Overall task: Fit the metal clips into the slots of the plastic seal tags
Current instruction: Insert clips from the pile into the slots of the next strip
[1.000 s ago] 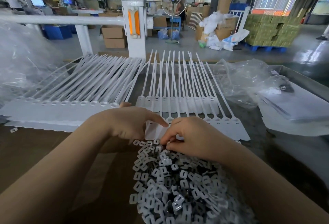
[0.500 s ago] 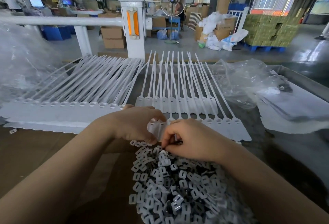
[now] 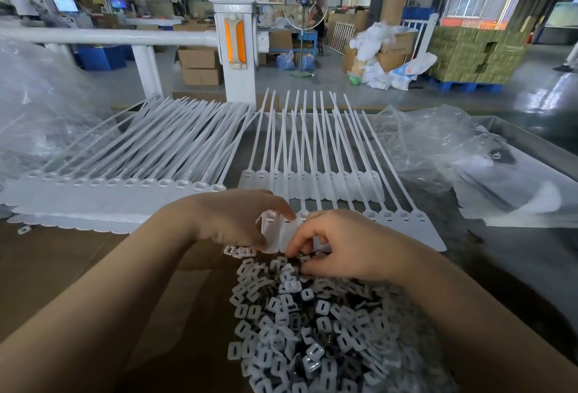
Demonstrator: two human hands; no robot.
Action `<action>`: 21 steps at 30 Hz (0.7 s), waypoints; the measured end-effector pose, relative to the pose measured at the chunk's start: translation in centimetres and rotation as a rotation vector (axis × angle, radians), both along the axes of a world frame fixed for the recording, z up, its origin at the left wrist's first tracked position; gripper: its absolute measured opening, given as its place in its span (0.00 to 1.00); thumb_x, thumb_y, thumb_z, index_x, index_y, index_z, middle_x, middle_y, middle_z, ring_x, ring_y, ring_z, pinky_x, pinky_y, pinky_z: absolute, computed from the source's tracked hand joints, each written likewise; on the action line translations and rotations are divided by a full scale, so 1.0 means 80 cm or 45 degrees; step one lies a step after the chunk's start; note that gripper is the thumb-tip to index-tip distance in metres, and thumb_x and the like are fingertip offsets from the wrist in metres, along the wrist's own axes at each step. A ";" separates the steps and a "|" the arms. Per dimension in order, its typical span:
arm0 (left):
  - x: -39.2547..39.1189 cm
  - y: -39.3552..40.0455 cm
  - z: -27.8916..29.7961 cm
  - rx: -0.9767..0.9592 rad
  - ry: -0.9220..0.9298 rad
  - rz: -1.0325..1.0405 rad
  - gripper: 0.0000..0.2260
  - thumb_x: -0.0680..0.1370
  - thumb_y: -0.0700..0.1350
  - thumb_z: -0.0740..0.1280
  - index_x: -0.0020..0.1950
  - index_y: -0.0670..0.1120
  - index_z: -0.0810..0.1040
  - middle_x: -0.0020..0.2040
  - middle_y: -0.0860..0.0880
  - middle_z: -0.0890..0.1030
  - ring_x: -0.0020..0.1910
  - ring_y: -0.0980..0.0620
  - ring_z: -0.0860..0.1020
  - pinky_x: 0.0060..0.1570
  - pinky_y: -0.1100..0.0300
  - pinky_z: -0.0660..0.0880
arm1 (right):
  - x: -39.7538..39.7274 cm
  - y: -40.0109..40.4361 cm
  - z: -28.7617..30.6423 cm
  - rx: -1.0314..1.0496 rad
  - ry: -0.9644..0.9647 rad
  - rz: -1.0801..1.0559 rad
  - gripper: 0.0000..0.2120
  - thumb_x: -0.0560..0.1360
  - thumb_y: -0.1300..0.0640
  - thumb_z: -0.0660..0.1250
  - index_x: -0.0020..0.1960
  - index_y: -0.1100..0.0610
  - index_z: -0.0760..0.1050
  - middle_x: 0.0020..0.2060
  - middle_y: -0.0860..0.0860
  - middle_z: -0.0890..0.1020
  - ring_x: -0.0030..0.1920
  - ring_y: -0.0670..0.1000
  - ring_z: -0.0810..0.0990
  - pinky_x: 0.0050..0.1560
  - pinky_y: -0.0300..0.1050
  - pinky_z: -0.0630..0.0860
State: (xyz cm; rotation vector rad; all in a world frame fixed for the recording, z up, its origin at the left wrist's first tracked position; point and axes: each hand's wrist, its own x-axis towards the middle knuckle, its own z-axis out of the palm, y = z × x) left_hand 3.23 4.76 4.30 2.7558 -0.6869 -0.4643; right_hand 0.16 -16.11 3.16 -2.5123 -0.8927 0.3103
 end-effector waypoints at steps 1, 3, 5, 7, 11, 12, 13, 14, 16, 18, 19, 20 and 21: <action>0.000 0.000 0.000 -0.006 -0.002 0.002 0.28 0.74 0.44 0.72 0.71 0.62 0.69 0.69 0.60 0.70 0.58 0.59 0.74 0.49 0.69 0.67 | 0.000 0.000 0.000 -0.010 0.002 -0.001 0.12 0.73 0.54 0.73 0.55 0.42 0.82 0.42 0.38 0.79 0.44 0.38 0.78 0.42 0.31 0.72; 0.000 0.000 0.000 -0.024 0.002 0.004 0.26 0.75 0.45 0.71 0.70 0.62 0.70 0.69 0.60 0.70 0.60 0.58 0.74 0.51 0.68 0.66 | 0.000 0.001 -0.001 -0.017 0.000 -0.010 0.10 0.73 0.54 0.74 0.53 0.43 0.82 0.42 0.40 0.80 0.44 0.40 0.79 0.44 0.34 0.75; -0.001 0.000 0.000 -0.038 0.004 0.006 0.24 0.76 0.46 0.70 0.69 0.62 0.70 0.69 0.59 0.70 0.61 0.57 0.73 0.54 0.65 0.66 | 0.000 0.002 -0.002 -0.004 -0.006 -0.027 0.07 0.73 0.53 0.74 0.49 0.44 0.82 0.42 0.41 0.82 0.44 0.38 0.79 0.46 0.36 0.77; -0.001 -0.001 0.000 -0.045 0.001 0.009 0.23 0.77 0.46 0.70 0.69 0.62 0.70 0.70 0.59 0.70 0.62 0.58 0.72 0.56 0.64 0.65 | -0.002 0.003 -0.003 -0.001 -0.027 -0.037 0.06 0.72 0.54 0.74 0.47 0.44 0.82 0.42 0.40 0.82 0.43 0.36 0.79 0.46 0.34 0.77; -0.003 -0.002 0.001 -0.056 -0.005 0.022 0.21 0.78 0.46 0.68 0.69 0.62 0.71 0.71 0.59 0.70 0.67 0.56 0.70 0.61 0.61 0.64 | -0.005 0.009 -0.004 -0.023 -0.068 -0.010 0.06 0.73 0.54 0.72 0.43 0.43 0.78 0.41 0.40 0.81 0.43 0.37 0.79 0.49 0.37 0.79; -0.003 -0.002 0.001 -0.054 -0.007 0.023 0.21 0.79 0.46 0.68 0.69 0.61 0.71 0.71 0.59 0.70 0.68 0.55 0.70 0.62 0.61 0.65 | -0.006 0.010 -0.004 -0.029 -0.073 -0.001 0.07 0.73 0.54 0.72 0.42 0.43 0.77 0.41 0.40 0.81 0.43 0.38 0.78 0.49 0.38 0.79; -0.003 -0.002 0.002 -0.053 -0.007 0.024 0.20 0.79 0.46 0.68 0.69 0.61 0.71 0.71 0.58 0.70 0.69 0.55 0.70 0.63 0.61 0.64 | -0.006 0.010 -0.004 -0.034 -0.072 0.005 0.07 0.73 0.55 0.72 0.42 0.43 0.77 0.41 0.40 0.80 0.43 0.38 0.78 0.49 0.39 0.79; -0.004 -0.003 0.002 -0.054 -0.005 0.024 0.20 0.79 0.46 0.67 0.69 0.61 0.72 0.71 0.58 0.70 0.69 0.55 0.69 0.63 0.61 0.64 | -0.005 0.010 -0.005 -0.037 -0.067 0.010 0.07 0.73 0.55 0.72 0.42 0.43 0.77 0.41 0.40 0.80 0.43 0.39 0.79 0.49 0.40 0.79; -0.004 -0.004 0.003 -0.058 0.001 0.025 0.19 0.79 0.46 0.67 0.69 0.60 0.72 0.71 0.58 0.70 0.70 0.55 0.69 0.63 0.61 0.64 | -0.005 0.009 -0.005 -0.029 -0.058 0.019 0.05 0.73 0.55 0.72 0.43 0.45 0.78 0.42 0.41 0.80 0.43 0.40 0.79 0.50 0.42 0.79; -0.004 -0.004 0.004 -0.058 0.006 0.030 0.19 0.80 0.46 0.67 0.69 0.60 0.72 0.71 0.58 0.70 0.69 0.55 0.69 0.65 0.60 0.65 | -0.004 0.009 -0.004 -0.004 -0.030 0.026 0.06 0.73 0.54 0.73 0.47 0.44 0.80 0.43 0.42 0.80 0.44 0.41 0.79 0.50 0.43 0.79; -0.004 -0.004 0.005 -0.058 0.007 0.032 0.19 0.80 0.46 0.66 0.69 0.60 0.72 0.71 0.57 0.70 0.69 0.55 0.69 0.65 0.60 0.65 | -0.004 0.008 -0.003 0.007 -0.012 0.029 0.07 0.73 0.53 0.73 0.49 0.44 0.80 0.43 0.42 0.80 0.45 0.41 0.79 0.51 0.43 0.79; -0.004 -0.005 0.005 -0.056 0.006 0.033 0.19 0.80 0.46 0.66 0.70 0.59 0.72 0.71 0.57 0.70 0.69 0.55 0.70 0.65 0.60 0.65 | -0.004 0.008 -0.002 0.013 0.001 0.034 0.08 0.73 0.53 0.74 0.50 0.44 0.81 0.44 0.42 0.80 0.45 0.41 0.79 0.51 0.42 0.78; -0.004 -0.005 0.005 -0.053 0.004 0.033 0.19 0.80 0.46 0.66 0.70 0.59 0.72 0.71 0.57 0.70 0.69 0.55 0.69 0.65 0.59 0.65 | -0.004 0.007 -0.002 0.016 0.005 0.040 0.08 0.72 0.53 0.74 0.51 0.44 0.82 0.44 0.41 0.80 0.46 0.40 0.79 0.52 0.41 0.78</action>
